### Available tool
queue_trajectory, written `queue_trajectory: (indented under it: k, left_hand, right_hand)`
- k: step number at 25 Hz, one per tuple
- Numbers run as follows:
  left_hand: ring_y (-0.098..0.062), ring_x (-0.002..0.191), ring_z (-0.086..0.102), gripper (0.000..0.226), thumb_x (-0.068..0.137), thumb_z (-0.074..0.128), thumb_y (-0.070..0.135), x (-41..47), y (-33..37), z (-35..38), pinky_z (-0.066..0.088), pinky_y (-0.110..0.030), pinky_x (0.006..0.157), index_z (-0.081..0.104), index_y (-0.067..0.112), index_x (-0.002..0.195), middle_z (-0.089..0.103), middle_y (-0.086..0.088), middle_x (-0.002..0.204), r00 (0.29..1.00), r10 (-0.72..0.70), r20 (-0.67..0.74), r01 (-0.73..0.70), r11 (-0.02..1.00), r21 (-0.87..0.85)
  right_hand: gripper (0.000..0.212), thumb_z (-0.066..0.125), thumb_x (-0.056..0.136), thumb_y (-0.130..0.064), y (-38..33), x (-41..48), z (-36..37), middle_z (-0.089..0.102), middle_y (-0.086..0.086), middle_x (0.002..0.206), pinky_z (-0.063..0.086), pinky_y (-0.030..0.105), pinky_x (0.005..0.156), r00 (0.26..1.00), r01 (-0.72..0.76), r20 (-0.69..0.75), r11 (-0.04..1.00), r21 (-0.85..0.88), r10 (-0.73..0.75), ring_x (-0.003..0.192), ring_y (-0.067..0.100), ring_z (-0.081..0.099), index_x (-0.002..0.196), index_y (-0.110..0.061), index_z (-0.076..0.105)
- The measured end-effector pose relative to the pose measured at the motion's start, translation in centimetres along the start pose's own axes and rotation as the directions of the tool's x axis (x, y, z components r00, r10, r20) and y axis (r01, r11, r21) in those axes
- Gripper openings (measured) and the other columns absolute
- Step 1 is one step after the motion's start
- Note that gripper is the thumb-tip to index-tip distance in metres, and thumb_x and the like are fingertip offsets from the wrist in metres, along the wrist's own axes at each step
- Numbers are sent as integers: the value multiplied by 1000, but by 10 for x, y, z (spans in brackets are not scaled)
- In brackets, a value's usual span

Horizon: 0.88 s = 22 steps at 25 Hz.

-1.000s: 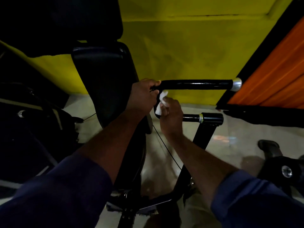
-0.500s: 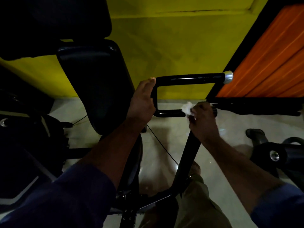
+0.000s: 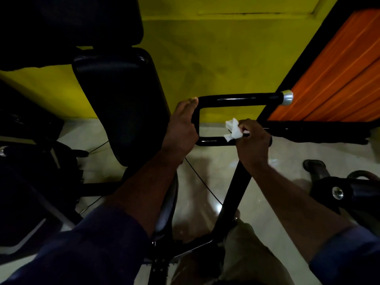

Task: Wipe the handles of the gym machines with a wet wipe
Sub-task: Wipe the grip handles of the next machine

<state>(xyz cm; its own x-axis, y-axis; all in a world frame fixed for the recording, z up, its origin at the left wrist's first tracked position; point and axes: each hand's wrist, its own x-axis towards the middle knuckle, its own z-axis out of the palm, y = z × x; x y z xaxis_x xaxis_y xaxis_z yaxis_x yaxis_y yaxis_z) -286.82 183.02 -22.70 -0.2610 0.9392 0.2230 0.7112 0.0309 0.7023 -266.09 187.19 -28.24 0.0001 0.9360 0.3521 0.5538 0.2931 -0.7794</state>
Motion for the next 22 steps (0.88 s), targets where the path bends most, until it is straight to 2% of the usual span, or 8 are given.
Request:
queue_trajectory:
  k: [3,5,7,11,14,17,19,22]
  left_hand:
    - [-22,137,52,70,77,51,-20,0,1,3,27,-10,117,56,0,144,55,-14,146,1000,-2,-28,2,1000,-19]
    - [-23,138,53,69,77,50,-22,2,-4,5,36,-25,120,58,-1,142,56,-15,145,999,14,-46,-16,999,-40]
    - [-22,141,51,66,80,54,-18,2,-4,6,44,-43,117,57,1,143,55,-12,147,999,-16,-40,13,997,-77]
    - [-20,141,52,60,85,60,-12,-4,1,10,48,-46,113,57,2,143,56,-10,149,993,-95,-67,85,987,-137]
    - [-20,141,53,61,85,58,-19,-2,-2,18,48,-50,112,58,2,143,55,-7,149,986,-134,-103,117,980,-159]
    - [-17,143,50,63,85,58,-19,-2,-1,22,47,-48,114,57,3,144,51,-1,151,978,-164,-129,144,977,-155]
    - [-18,143,50,62,85,60,-18,-4,-2,23,47,-50,114,57,2,143,52,-3,151,977,-159,-141,137,978,-155]
    - [-19,144,48,64,84,61,-17,-2,4,20,46,-50,114,55,2,145,51,-7,153,982,-152,-111,138,983,-121]
  right_hand:
    - [23,64,76,14,1,0,25,73,18,101,51,21,89,974,139,169,988,71,-149,93,18,66,94,1,72]
    - [28,49,81,-4,10,-3,35,73,14,120,43,32,109,808,332,489,940,83,-329,115,27,68,97,-6,72]
    - [33,46,83,-16,21,0,38,70,8,129,33,40,120,661,416,650,904,100,-376,125,21,63,104,-10,70]
    - [29,65,92,-29,17,2,33,73,3,105,49,39,104,719,330,628,942,67,-297,92,22,68,116,-12,64]
    - [26,57,96,-27,-4,12,44,74,6,101,50,35,84,649,314,741,948,-58,-170,94,29,69,116,-11,65]
    - [54,18,87,-34,-12,9,43,73,0,91,42,36,103,595,527,778,829,-187,-203,91,26,69,98,-20,68]
    - [43,28,90,-25,-2,0,40,71,-5,100,28,44,121,625,568,736,798,-201,-260,101,22,67,111,-24,65]
    - [31,53,92,-20,19,1,26,74,-3,115,19,50,125,723,503,659,812,-296,-207,121,23,64,120,-18,67]
